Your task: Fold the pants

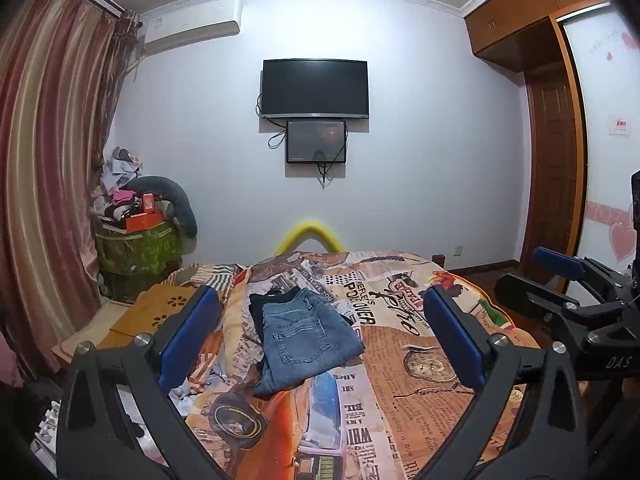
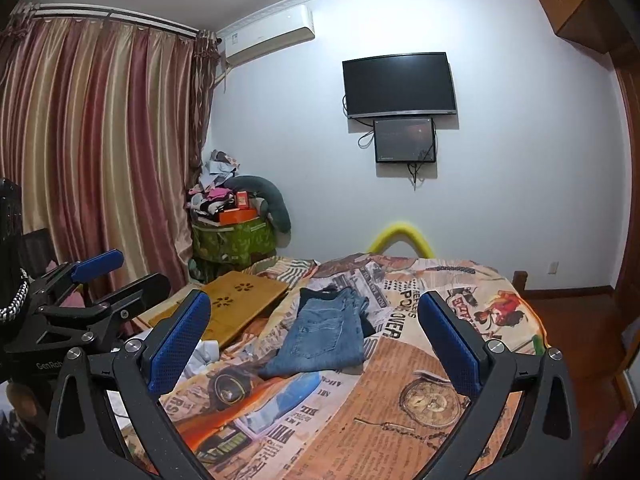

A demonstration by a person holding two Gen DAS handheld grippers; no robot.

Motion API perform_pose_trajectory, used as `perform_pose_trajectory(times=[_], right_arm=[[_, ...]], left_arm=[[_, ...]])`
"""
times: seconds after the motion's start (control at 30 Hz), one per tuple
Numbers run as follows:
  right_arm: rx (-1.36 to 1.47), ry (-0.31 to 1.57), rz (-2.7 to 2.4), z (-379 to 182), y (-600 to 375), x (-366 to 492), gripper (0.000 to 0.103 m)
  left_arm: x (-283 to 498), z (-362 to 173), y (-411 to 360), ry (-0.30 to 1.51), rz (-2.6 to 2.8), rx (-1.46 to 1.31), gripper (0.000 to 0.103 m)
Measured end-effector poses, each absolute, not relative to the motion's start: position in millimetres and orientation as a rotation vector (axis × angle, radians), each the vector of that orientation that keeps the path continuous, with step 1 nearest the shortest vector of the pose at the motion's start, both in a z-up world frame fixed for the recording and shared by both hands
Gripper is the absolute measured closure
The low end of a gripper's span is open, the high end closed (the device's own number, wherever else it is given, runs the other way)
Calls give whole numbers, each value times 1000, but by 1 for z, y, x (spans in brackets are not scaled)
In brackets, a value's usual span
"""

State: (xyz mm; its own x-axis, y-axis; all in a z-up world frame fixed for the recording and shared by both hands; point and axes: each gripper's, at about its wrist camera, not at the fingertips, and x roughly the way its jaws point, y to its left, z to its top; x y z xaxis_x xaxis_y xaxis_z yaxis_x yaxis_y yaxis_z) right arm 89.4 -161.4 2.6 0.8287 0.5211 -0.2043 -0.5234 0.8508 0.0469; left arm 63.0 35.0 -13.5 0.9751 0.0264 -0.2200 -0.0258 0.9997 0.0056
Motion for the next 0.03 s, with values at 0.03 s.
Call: perform_pose_trajectory(times=[0.03], right_arm=[[-11, 215, 554, 2, -161, 90, 0]], left_arm=[[64, -14, 36, 226, 26, 0, 0]])
